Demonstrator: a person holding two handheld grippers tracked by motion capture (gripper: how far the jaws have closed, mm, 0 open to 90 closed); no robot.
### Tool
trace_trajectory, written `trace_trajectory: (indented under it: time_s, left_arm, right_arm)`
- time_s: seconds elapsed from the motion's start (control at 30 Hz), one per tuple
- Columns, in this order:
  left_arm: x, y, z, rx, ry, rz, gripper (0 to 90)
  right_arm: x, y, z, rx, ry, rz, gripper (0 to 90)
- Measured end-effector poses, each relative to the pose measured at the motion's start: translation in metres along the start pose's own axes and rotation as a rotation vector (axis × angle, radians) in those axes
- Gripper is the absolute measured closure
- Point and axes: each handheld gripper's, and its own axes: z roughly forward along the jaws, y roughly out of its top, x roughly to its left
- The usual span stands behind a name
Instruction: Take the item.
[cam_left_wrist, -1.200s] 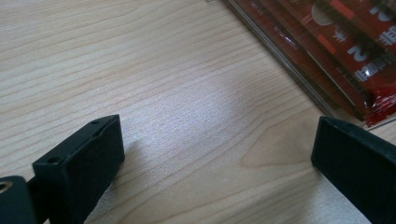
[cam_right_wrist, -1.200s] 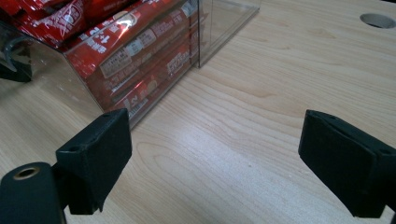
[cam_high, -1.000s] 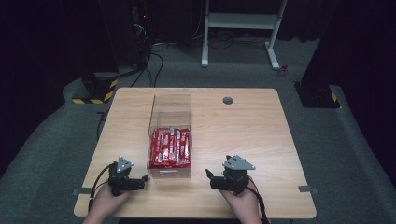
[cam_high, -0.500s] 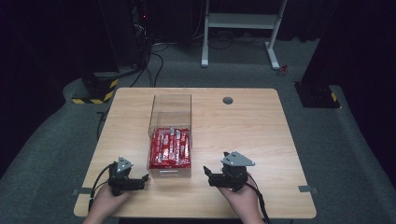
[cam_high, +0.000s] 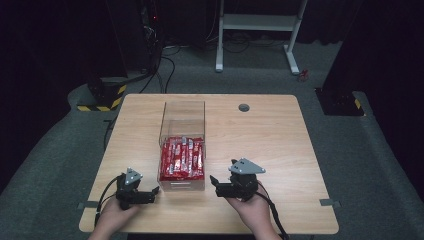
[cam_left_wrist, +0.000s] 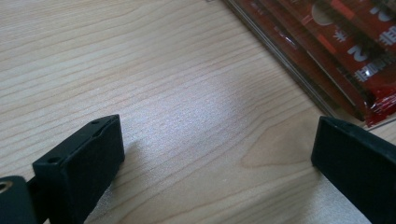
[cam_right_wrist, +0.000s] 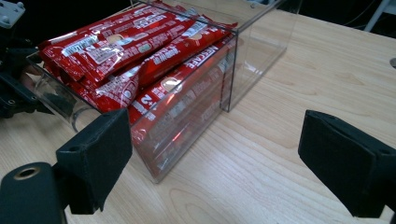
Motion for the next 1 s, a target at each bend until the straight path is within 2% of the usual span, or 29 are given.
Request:
trace_trajectory:
  time_s: [1.0]
  left_arm:
    - [0.0,0.0,0.0,0.0,-0.001,0.0,2.8]
  right_arm:
    - [0.02,0.022,0.021,-0.001,0.057,-0.031,13.3]
